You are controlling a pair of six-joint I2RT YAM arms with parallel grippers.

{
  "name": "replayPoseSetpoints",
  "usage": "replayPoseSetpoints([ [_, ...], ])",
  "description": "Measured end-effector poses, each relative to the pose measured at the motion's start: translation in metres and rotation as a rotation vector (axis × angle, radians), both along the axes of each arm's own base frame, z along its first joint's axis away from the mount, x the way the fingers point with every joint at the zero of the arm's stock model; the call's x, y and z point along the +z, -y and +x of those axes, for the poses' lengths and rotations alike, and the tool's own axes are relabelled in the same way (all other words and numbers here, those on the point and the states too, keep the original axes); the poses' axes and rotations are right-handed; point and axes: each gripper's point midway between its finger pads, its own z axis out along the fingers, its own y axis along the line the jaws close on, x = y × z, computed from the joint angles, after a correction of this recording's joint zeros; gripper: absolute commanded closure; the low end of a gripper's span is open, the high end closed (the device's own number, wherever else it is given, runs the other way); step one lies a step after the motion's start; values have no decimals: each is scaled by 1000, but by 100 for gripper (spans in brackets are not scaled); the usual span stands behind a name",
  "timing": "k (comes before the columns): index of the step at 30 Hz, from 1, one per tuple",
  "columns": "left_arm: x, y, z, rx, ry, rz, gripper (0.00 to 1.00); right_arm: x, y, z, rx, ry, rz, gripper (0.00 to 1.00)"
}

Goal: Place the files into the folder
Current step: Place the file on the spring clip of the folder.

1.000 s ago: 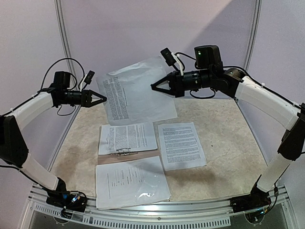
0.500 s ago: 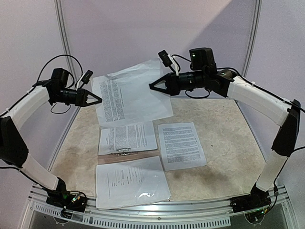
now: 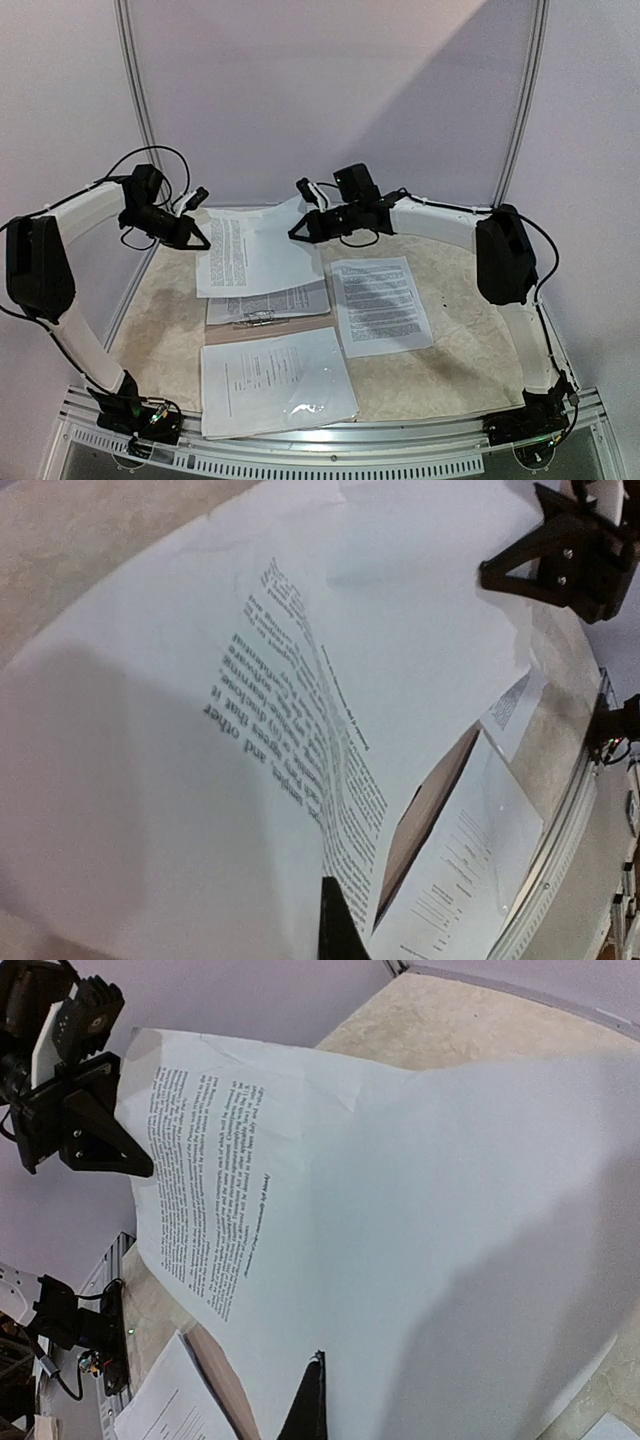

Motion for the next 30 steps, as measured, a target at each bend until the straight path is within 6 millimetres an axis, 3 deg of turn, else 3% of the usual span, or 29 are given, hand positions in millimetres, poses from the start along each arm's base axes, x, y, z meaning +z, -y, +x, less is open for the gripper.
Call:
replayPoseSetpoints([
  [5,-33,-8,11,0,-36,62,100,-36,-3,16,-46,-68,3,100],
  [10,-50,-11,22,-5,-35,82,100,-45,-10,31,-75,-84,43,100],
  [16,-74,-12,29,-12,-64,95,100,-67,-5,46,-127,-144,58,100],
  [20,-79,-12,29,-21,-68,100,100,-83,-2,49,-153,-210,63,100],
  [30,-84,-10,30,-68,-27,94,100,-83,-9,44,-153,-238,111,100],
])
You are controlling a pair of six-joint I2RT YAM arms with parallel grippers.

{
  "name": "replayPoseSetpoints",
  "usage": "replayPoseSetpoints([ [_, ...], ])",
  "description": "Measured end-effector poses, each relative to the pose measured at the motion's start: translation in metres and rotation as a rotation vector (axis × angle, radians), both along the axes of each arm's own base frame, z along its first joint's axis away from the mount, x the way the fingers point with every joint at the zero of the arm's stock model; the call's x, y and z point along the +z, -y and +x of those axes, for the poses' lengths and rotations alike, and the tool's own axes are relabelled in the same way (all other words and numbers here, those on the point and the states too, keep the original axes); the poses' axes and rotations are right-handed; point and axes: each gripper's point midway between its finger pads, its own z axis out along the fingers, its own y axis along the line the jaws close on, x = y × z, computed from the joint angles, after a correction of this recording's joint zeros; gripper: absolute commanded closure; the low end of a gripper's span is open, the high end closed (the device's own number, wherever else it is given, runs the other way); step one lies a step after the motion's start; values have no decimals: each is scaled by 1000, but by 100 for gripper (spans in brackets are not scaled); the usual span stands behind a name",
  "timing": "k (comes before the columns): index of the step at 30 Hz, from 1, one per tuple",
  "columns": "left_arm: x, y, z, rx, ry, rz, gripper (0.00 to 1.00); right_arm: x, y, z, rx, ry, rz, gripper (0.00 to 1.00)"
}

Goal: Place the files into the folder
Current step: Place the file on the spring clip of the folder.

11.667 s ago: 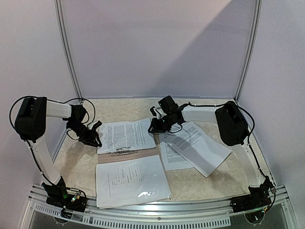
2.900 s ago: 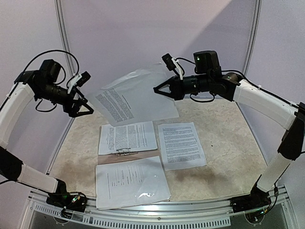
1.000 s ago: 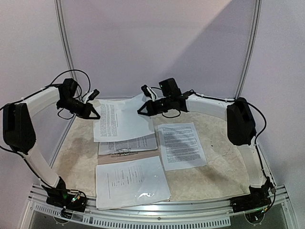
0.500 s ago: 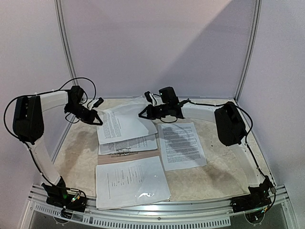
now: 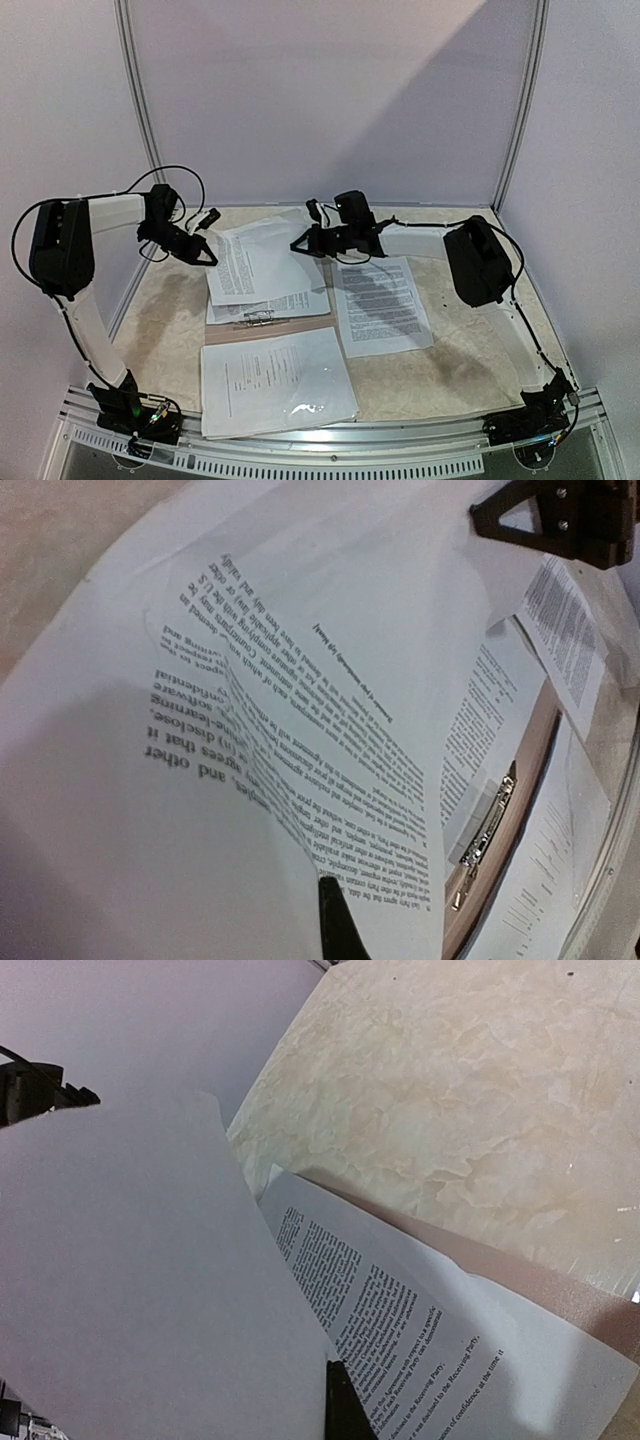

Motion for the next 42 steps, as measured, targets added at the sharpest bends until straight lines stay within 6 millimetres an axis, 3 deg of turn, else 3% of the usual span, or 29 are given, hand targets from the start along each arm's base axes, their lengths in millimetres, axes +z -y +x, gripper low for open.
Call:
replayPoseSetpoints([
  [7,-18,-1,-14,-26,-27,13,100,-28,2,-16,9,-63,-27,100],
  [14,-20,-1,-17,-39,-27,16,100,-35,1,-22,14,-79,-38,100],
  [21,-15,-1,-14,-53,-12,18,100,-32,6,-24,-1,-103,-72,100],
  [30,-12,-1,-11,-65,-7,22,100,-6,12,-37,-20,-141,-72,100],
  [42,-18,6,-9,-102,-25,48,100,-24,16,-47,-39,-213,-101,100],
])
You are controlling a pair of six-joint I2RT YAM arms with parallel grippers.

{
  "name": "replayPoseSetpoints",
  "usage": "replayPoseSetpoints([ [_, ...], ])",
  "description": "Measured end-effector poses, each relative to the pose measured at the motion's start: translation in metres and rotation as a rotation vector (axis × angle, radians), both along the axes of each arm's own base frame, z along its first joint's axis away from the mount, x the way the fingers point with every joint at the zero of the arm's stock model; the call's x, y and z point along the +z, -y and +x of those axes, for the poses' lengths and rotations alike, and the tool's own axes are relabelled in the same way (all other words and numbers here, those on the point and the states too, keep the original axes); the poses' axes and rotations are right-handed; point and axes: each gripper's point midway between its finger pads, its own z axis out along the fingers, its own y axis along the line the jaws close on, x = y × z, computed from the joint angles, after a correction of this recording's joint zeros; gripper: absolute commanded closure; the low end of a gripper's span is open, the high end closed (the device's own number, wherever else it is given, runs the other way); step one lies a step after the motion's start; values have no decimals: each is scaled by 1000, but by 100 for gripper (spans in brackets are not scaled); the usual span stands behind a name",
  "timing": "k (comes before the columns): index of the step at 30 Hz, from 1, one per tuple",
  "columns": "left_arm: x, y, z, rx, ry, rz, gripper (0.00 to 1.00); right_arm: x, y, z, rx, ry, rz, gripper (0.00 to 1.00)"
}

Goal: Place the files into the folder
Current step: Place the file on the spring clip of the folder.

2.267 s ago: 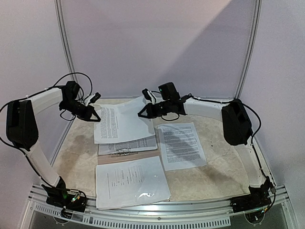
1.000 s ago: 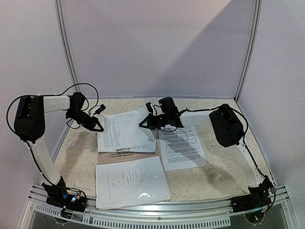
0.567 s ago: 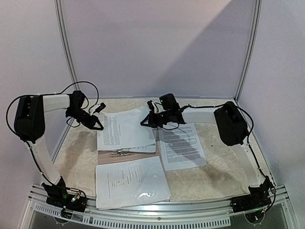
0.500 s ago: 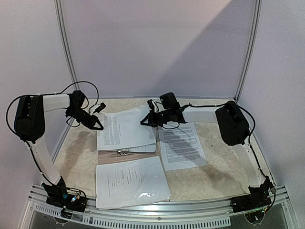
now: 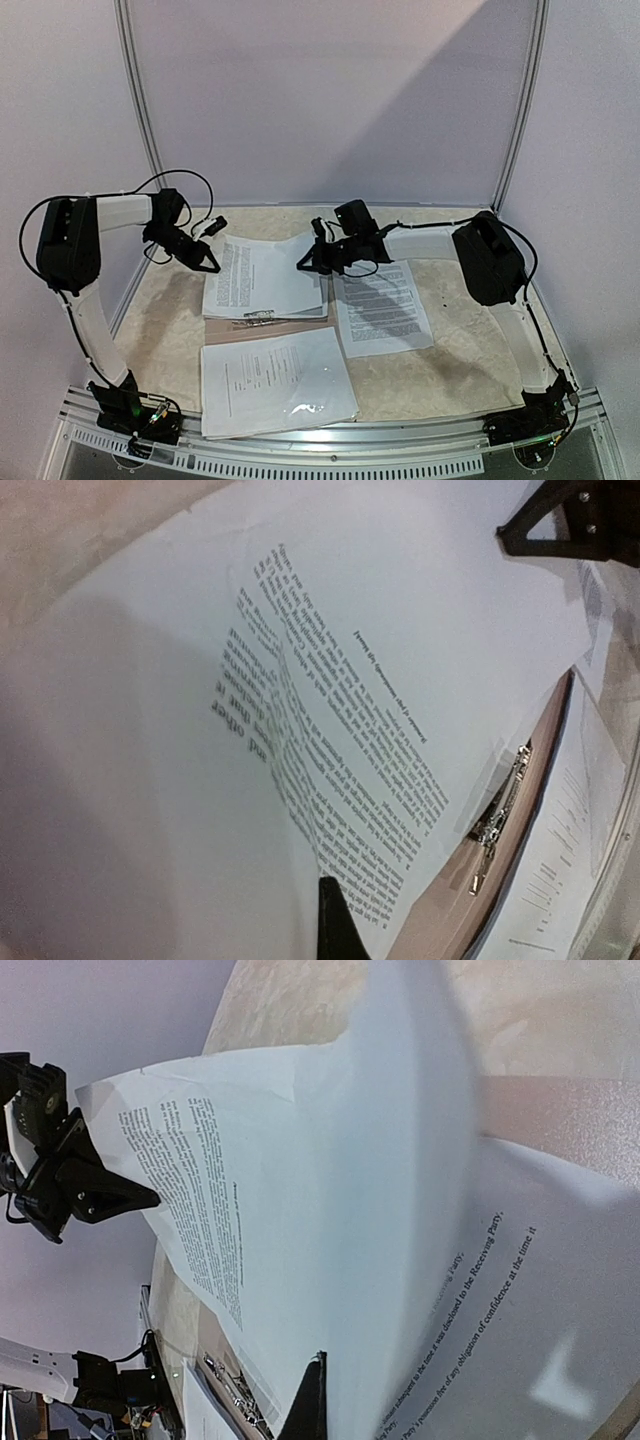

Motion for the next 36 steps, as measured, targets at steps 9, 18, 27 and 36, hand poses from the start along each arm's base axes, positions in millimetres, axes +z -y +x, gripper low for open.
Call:
replayPoseSetpoints([
  [9,-1,1,-1,-6,-5,1,94,-18,7,-5,-13,-25,-37,98],
  [18,-3,-1,-5,-14,-16,17,58,-24,11,-4,-28,-30,-68,73],
  [27,-10,-12,-5,2,-22,92,33,-33,25,-5,-52,-30,-162,41],
  [36,-17,-25,-5,18,-25,178,44,-10,45,13,-116,62,-313,24],
])
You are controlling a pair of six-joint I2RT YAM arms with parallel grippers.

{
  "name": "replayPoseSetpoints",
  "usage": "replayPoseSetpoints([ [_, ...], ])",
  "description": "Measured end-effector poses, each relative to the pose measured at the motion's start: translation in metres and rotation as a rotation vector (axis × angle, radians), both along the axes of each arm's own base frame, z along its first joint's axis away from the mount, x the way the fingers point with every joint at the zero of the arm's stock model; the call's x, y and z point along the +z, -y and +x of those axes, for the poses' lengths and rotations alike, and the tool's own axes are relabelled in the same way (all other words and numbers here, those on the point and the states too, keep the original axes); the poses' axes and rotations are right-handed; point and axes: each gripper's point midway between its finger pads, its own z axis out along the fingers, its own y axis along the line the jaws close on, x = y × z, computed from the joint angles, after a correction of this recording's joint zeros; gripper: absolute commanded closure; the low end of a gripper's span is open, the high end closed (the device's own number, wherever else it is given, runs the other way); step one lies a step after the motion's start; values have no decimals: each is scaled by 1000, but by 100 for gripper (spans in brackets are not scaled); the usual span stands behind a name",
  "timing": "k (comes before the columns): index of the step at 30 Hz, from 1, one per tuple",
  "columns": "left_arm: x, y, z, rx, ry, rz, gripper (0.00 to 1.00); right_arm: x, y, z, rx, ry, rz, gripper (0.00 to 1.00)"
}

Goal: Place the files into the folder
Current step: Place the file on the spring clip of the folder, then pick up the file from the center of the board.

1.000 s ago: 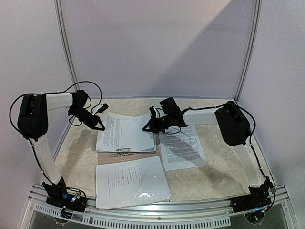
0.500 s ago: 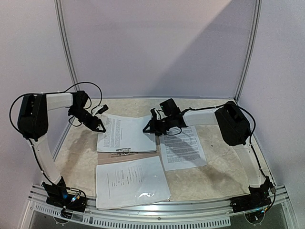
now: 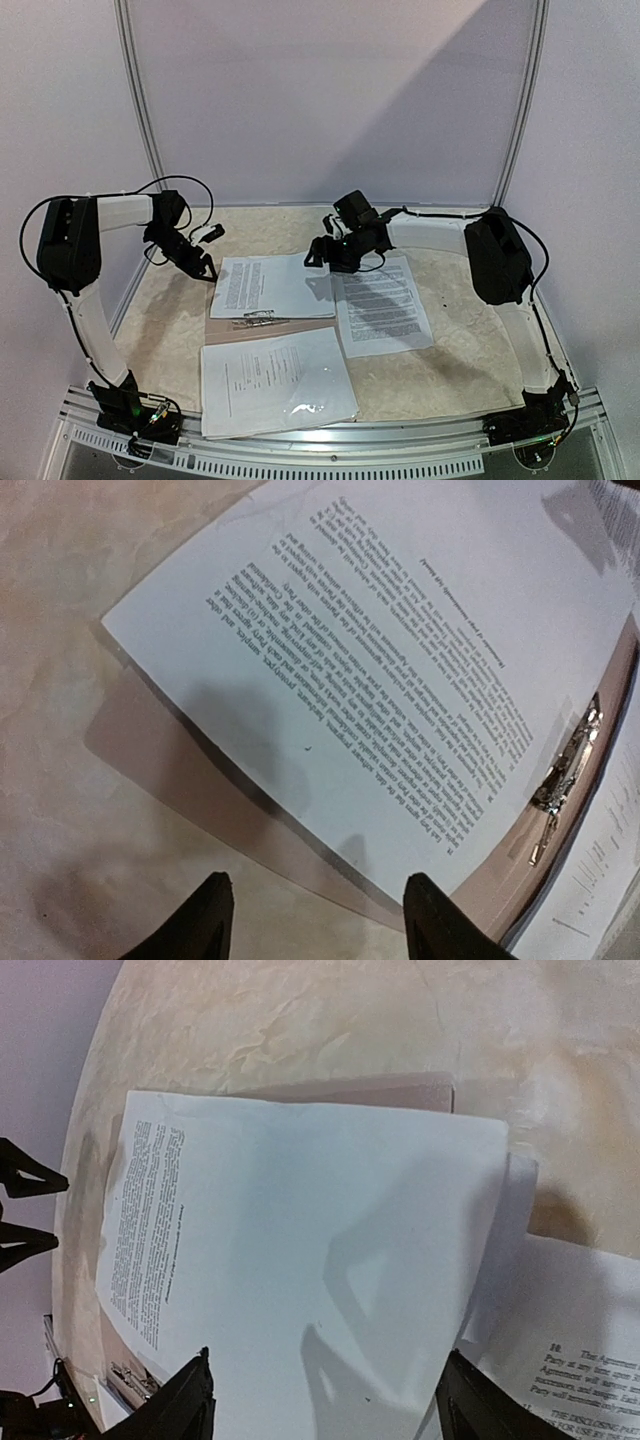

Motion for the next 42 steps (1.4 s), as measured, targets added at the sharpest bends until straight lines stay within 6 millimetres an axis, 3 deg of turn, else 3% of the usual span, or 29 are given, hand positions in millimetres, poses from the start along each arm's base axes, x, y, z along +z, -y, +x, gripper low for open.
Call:
replayPoseSetpoints([
  [5,-1,-2,0,19,-6,11,56,1,16,5,-38,24,-94,34],
  [10,-1,-3,1,52,-19,11,57,-8,29,6,-65,3,-158,38],
  [13,-3,-3,2,74,-29,8,59,-14,25,9,-65,-5,-154,45],
  [17,-15,-3,1,97,-64,6,66,-29,22,8,-58,-33,-152,46],
  [27,-32,-3,3,124,-98,8,70,-30,11,13,-30,-21,-113,62],
  [42,-41,-1,-2,119,-133,4,72,-13,-7,21,69,76,-64,67],
])
